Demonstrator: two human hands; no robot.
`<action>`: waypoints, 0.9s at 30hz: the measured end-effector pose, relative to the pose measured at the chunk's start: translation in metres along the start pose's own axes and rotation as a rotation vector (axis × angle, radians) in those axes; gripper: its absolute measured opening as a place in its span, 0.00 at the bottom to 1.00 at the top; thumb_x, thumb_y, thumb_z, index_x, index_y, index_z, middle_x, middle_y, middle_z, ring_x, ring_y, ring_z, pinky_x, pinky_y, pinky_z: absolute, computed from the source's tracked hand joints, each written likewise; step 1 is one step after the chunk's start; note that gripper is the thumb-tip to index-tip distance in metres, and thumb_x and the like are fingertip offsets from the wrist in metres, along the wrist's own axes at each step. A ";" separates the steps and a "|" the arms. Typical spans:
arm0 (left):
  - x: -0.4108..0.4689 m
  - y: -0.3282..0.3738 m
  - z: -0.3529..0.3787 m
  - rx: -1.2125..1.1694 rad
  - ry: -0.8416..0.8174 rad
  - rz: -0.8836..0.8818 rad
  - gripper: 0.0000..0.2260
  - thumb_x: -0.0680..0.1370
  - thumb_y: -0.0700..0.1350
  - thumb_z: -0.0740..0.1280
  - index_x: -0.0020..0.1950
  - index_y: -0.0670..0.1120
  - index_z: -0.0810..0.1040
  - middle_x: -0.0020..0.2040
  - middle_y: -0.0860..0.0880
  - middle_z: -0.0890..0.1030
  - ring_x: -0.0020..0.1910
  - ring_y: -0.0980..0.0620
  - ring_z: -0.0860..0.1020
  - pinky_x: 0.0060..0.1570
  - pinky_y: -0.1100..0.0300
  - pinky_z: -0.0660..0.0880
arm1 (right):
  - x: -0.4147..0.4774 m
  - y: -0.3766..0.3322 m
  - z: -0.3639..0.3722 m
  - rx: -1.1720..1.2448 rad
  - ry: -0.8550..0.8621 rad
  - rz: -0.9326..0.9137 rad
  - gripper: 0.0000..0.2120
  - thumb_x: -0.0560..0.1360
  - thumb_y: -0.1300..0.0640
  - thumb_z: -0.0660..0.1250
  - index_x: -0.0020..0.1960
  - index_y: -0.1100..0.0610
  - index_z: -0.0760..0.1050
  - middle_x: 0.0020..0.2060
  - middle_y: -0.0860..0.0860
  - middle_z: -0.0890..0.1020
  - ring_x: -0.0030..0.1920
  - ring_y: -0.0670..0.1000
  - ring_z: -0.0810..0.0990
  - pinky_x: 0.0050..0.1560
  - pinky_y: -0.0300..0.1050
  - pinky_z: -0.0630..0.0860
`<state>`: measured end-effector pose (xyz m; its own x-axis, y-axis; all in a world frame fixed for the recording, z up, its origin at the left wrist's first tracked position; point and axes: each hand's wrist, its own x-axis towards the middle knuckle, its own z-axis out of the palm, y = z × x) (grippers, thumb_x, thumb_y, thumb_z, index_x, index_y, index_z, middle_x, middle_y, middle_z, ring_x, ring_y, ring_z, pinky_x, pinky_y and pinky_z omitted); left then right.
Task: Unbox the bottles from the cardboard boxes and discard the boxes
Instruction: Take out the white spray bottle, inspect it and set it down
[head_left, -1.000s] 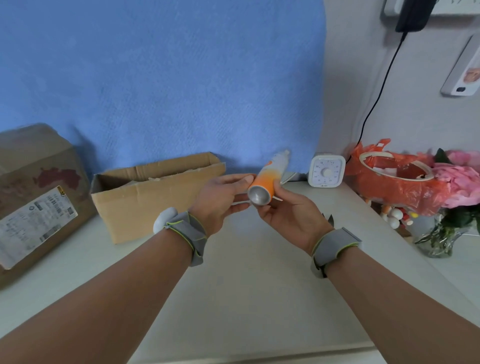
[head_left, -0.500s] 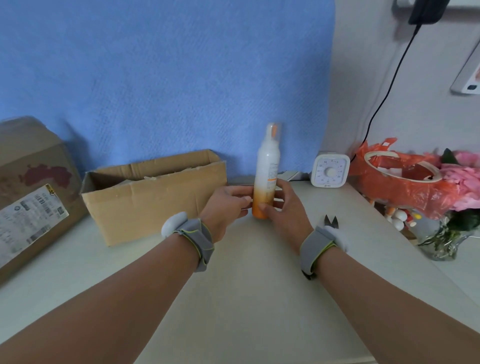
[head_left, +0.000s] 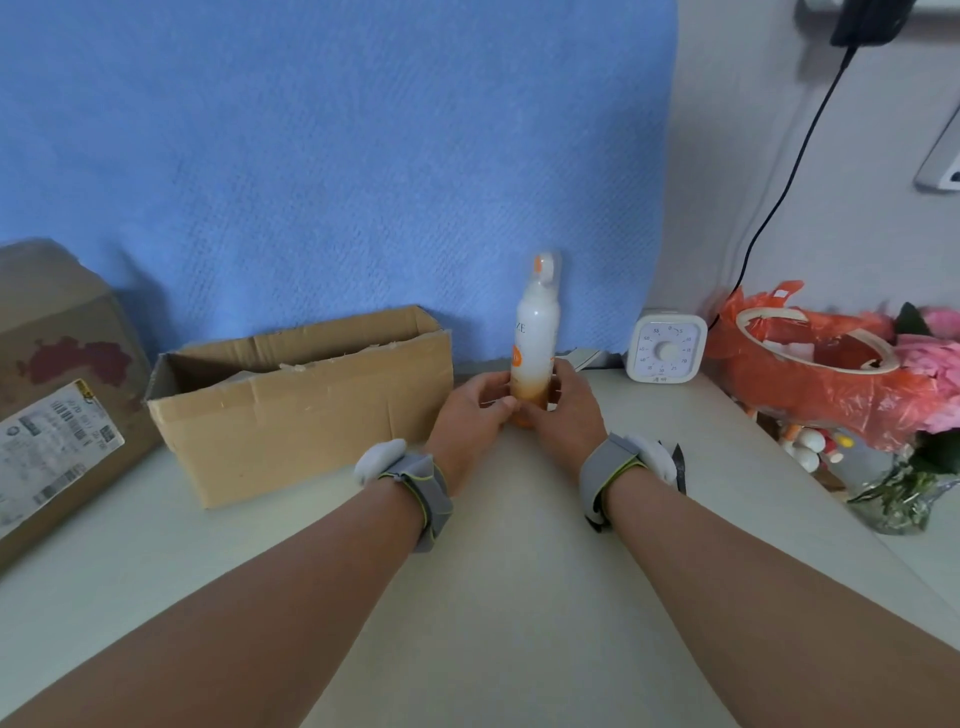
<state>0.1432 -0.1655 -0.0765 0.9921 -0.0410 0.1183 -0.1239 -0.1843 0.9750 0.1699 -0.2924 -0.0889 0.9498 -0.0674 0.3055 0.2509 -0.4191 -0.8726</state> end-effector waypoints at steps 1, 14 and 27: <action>0.001 -0.002 0.001 0.008 -0.012 0.027 0.17 0.80 0.34 0.62 0.70 0.39 0.72 0.65 0.43 0.78 0.63 0.49 0.77 0.64 0.58 0.74 | 0.002 0.001 0.000 -0.009 -0.001 0.000 0.26 0.69 0.59 0.75 0.65 0.56 0.71 0.57 0.55 0.78 0.56 0.53 0.79 0.51 0.37 0.75; 0.017 -0.018 0.002 0.090 -0.022 0.158 0.23 0.80 0.30 0.58 0.75 0.40 0.66 0.69 0.46 0.75 0.68 0.53 0.73 0.69 0.64 0.66 | 0.014 0.010 0.009 -0.010 0.120 0.079 0.23 0.70 0.65 0.72 0.63 0.57 0.71 0.56 0.54 0.80 0.55 0.53 0.80 0.56 0.42 0.74; 0.034 -0.024 0.007 0.400 -0.112 0.114 0.30 0.82 0.40 0.61 0.81 0.47 0.51 0.77 0.48 0.64 0.75 0.51 0.64 0.66 0.65 0.60 | 0.019 0.016 0.016 -0.189 0.142 0.051 0.23 0.71 0.60 0.72 0.64 0.53 0.74 0.56 0.54 0.80 0.56 0.54 0.80 0.57 0.43 0.73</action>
<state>0.1796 -0.1689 -0.0967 0.9662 -0.1854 0.1789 -0.2521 -0.5376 0.8046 0.1948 -0.2857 -0.1027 0.9212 -0.2137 0.3252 0.1514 -0.5731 -0.8054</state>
